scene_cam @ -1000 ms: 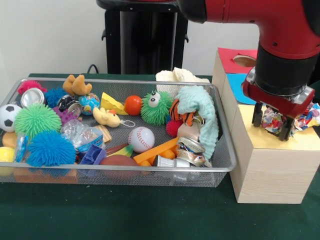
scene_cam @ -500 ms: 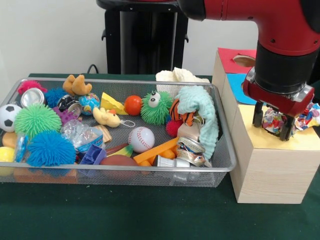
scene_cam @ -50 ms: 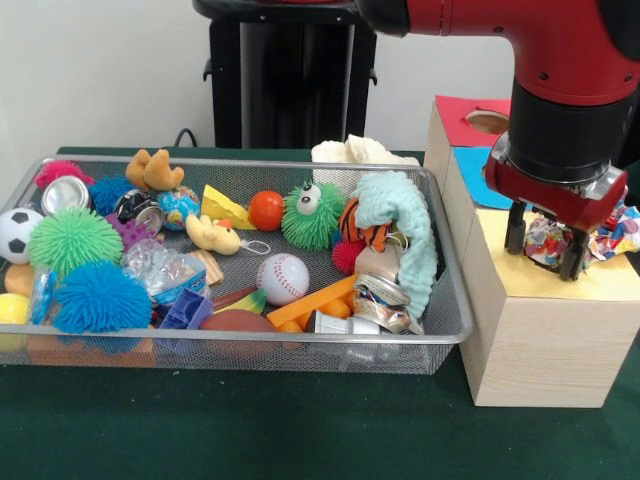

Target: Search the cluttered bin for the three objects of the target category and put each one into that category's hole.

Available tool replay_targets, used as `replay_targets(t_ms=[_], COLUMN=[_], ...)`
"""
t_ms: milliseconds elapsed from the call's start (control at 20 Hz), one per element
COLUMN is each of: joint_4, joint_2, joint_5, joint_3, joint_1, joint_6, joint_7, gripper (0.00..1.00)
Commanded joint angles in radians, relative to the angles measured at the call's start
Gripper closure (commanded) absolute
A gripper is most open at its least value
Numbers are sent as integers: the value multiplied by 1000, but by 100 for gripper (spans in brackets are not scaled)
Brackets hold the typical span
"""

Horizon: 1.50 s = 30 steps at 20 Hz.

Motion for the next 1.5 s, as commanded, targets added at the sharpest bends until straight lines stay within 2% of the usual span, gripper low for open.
replay_targets(t_ms=[50,100,150,700,950,1350,1500], joint_4=[170,173,176,171,134,64,18], joint_2=[32,30,27,44,65,109,153], joint_5=[18,11,4,21,6,-42,-72], joint_3=[134,130,126,159,168,127,100], joint_1=[-13,-8,-4,-29,-51,-51,-54], joint_6=[-62,-70,-78,-79,-48,-28,-36], joint_7=[62,62,61,55,33,45,36], gripper=[0,0,100,100,100,100,100])
